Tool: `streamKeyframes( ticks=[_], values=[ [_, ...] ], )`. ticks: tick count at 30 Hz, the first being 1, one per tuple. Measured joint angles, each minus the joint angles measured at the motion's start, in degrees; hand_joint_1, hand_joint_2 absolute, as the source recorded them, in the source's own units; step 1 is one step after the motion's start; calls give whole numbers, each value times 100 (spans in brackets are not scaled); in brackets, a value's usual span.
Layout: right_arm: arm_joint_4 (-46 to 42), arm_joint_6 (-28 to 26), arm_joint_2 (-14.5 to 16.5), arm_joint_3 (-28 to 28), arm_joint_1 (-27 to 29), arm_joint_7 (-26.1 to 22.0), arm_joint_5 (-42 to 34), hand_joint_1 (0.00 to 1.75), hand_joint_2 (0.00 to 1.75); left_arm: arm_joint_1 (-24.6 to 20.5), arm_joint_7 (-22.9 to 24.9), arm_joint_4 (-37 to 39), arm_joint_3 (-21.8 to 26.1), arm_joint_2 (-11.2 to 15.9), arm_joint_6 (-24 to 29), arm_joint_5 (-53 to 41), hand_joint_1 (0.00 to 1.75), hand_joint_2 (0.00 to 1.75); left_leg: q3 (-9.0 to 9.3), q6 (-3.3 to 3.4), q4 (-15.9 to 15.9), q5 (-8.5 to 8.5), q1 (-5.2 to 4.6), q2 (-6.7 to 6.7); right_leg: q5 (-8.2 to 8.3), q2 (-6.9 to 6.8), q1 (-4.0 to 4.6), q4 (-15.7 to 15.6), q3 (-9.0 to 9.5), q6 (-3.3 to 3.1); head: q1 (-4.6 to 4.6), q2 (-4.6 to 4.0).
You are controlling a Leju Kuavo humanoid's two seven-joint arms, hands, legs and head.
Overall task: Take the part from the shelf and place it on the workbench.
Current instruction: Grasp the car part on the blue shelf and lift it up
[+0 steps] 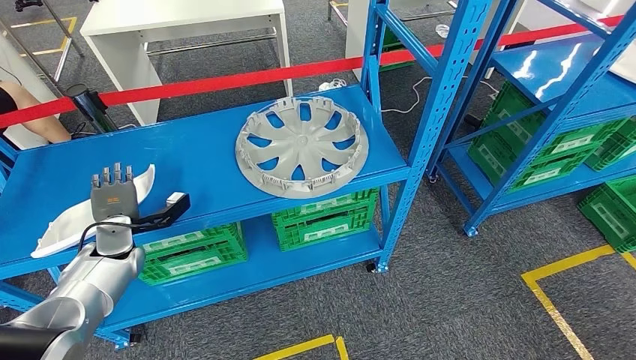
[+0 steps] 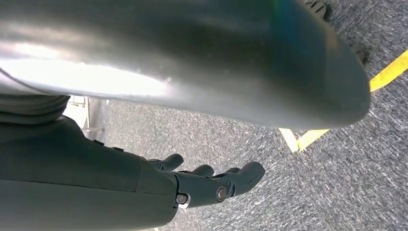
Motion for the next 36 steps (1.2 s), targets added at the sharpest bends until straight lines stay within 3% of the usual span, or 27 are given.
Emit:
streamKeyframes(
  ticks=[6,8,10,12,20,36],
  values=[
    [0,2,0,0,-6,0,-13,0,0,0,-20,0,0,2,-6,-2,0,175,0,0,0,0,0,0,0,0,0,0,0,0,1,0],
    [0,-3,0,0,-6,0,-27,0,0,-1,-28,0,0,2,-43,-5,17,175,0,0,0,0,0,0,0,0,0,0,0,0,1,0],
    [0,-15,0,0,-6,0,-34,0,0,-2,-38,0,0,2,-115,-7,104,175,0,0,0,0,0,0,0,0,0,0,0,0,1,0],
    [0,-33,0,0,-6,0,-38,0,0,-3,-67,0,1,2,-188,-7,175,175,0,0,0,0,0,0,0,0,0,0,0,0,1,1],
    [0,-64,0,-70,-4,0,-149,0,0,-2,-100,0,23,2,-487,-9,175,175,0,0,0,0,0,0,0,0,0,0,0,0,0,0],
    [0,45,-3,-244,54,0,-303,0,0,-13,-214,0,85,-87,-429,-11,175,175,3,0,1,0,0,-1,0,1,1,-4,0,0,-1,1]
  ],
)
